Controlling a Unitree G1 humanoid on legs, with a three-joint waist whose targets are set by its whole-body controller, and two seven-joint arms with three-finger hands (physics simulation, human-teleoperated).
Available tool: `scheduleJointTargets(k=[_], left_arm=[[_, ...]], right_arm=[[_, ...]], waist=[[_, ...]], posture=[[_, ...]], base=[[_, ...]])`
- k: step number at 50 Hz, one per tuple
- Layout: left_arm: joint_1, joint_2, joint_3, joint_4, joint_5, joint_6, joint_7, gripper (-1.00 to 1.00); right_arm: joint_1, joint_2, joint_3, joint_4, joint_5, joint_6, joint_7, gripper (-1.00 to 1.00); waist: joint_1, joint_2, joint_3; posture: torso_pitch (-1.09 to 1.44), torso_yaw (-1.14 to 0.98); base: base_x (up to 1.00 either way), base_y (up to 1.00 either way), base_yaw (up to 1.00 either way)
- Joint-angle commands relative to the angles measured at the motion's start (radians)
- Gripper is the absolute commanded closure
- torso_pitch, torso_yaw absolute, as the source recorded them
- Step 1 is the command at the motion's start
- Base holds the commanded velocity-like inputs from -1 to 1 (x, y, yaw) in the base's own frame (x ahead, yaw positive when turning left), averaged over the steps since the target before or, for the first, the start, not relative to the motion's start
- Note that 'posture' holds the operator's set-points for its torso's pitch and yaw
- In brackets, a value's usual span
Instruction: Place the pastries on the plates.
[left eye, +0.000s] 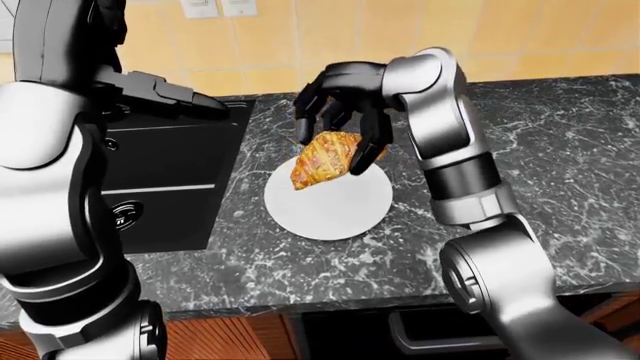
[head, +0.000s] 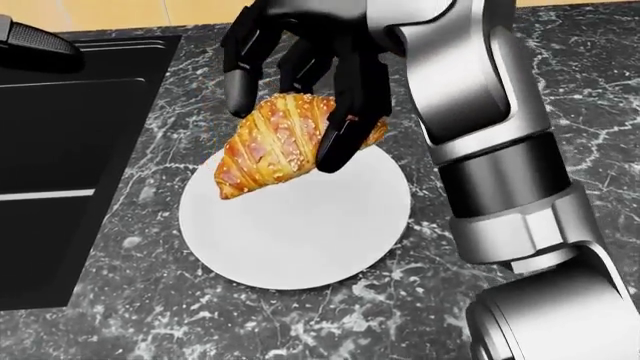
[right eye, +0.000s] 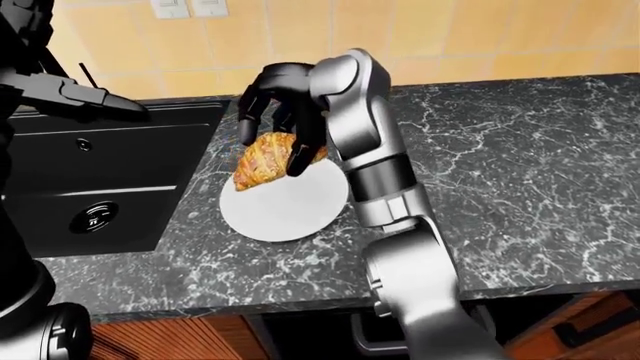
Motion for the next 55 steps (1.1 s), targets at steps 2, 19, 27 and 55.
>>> scheduleJointTargets(k=[2, 19, 27, 55], left_arm=[[-0.029, 0.011, 0.009, -0.014, 0.008, -0.026, 0.007, -1.0], [-0.001, 0.009, 0.017, -0.027, 0.014, -0.032, 0.003, -1.0], [-0.003, 0.012, 0.019, -0.029, 0.013, -0.029, 0.001, -1.0], [0.006, 0.012, 0.022, -0.033, 0.015, -0.035, 0.003, -1.0]], right_arm=[[-0.05, -0.005, -0.019, -0.023, -0.008, -0.011, -0.03, 1.0], [-0.048, 0.012, -0.014, 0.048, -0.026, -0.051, -0.087, 0.6], [-0.037, 0.015, -0.01, 0.032, -0.035, -0.046, -0.062, 0.45], [-0.027, 0.012, -0.014, 0.005, -0.073, -0.018, -0.019, -1.0]], waist=[[0.0, 0.005, -0.027], [-0.001, 0.007, -0.031], [-0.001, 0.006, -0.032], [-0.001, 0.007, -0.033]], posture=[[-0.16, 0.0], [-0.16, 0.0], [-0.16, 0.0], [-0.16, 0.0]], base=[[0.0, 0.0, 0.0], [0.0, 0.0, 0.0], [0.0, 0.0, 0.0], [0.0, 0.0, 0.0]])
